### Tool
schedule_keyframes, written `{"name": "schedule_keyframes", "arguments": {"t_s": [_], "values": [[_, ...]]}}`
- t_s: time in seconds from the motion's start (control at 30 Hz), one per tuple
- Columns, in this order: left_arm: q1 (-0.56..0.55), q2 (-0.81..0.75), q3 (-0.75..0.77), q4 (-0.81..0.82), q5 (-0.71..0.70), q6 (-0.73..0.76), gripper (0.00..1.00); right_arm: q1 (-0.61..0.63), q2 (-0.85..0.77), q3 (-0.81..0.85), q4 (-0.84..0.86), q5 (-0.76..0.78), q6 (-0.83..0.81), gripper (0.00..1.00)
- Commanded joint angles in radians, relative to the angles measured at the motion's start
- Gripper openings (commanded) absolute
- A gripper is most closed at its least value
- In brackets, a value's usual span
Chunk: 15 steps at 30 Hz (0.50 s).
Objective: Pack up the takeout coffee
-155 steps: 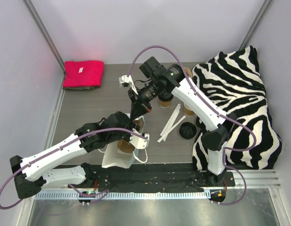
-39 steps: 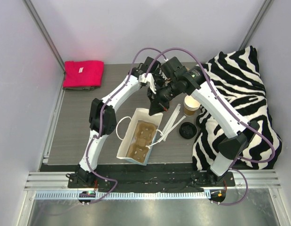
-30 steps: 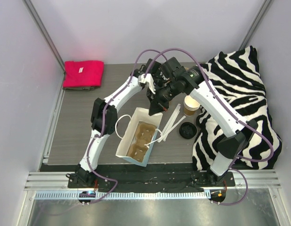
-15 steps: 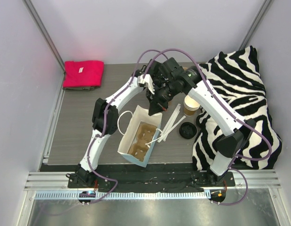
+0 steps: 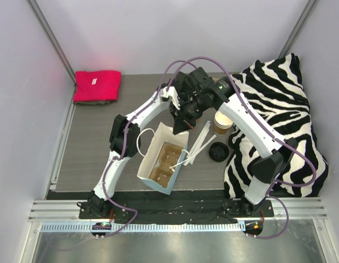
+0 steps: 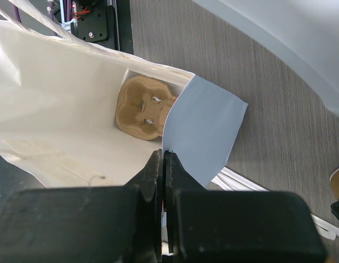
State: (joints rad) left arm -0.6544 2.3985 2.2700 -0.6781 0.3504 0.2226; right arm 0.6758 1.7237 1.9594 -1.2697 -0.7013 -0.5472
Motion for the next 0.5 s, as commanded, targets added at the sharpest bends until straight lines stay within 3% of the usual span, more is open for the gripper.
{"name": "schedule_keyframes", "arguments": {"t_s": [0.0, 0.17, 0.37, 0.47], "values": [[-0.007, 0.010, 0.022, 0.026, -0.045, 0.043, 0.88, 0.002, -0.003, 0.012, -0.005, -0.024, -0.013, 0.01], [-0.005, 0.013, 0.026, 0.005, -0.054, 0.057, 0.77, 0.002, -0.001, 0.012, -0.005, -0.021, -0.019, 0.01], [0.016, -0.004, 0.046, -0.026, -0.007, 0.037, 0.52, 0.002, 0.000, 0.013, -0.007, -0.023, -0.020, 0.01], [0.035, -0.048, 0.037, -0.023, 0.019, 0.020, 0.46, 0.001, 0.000, 0.015, -0.007, -0.021, -0.023, 0.01]]}}
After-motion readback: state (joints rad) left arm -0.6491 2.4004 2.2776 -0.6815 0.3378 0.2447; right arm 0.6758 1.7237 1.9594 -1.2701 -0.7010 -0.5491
